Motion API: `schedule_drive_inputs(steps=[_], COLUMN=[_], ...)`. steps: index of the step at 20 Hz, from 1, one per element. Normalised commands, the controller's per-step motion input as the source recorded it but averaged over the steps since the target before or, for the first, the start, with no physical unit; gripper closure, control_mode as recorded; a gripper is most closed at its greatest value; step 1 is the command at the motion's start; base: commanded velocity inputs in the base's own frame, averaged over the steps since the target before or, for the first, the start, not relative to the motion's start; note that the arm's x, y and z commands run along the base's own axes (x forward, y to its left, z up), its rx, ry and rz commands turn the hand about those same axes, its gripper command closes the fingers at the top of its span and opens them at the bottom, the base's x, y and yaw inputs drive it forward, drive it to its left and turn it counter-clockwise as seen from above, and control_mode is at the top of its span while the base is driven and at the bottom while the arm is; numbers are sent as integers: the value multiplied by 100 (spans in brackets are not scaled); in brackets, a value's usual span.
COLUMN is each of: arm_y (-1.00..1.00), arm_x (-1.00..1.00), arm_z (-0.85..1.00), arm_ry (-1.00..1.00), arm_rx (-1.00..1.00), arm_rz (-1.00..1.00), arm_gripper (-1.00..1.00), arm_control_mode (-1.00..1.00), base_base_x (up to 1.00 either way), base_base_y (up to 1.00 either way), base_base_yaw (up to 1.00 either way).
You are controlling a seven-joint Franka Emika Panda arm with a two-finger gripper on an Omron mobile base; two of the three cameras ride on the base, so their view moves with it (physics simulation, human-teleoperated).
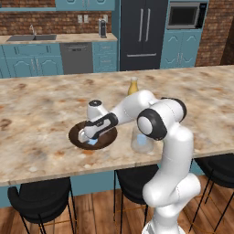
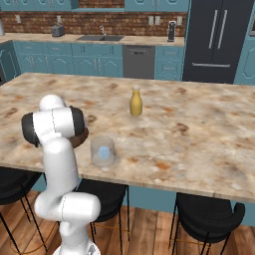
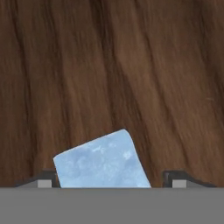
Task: There are two ice cubes in the ice bowl. Place both ice cubes in the glass cup.
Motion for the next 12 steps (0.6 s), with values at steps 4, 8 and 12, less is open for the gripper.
schedule_drive_inputs(steps=[4, 8, 12], arm_y=[0, -1, -59], arm_x=[0, -19, -48], arm_z=[0, 58, 100], arm_ry=[0, -17, -10], arm_rx=[0, 0, 0], arm_rz=[0, -8, -32], arm_gripper=[100, 100, 100], arm_control_mode=[-100, -100, -100], base_base_x=[0, 0, 0], base_base_y=[0, 0, 0], base_base_yaw=[0, 0, 0])
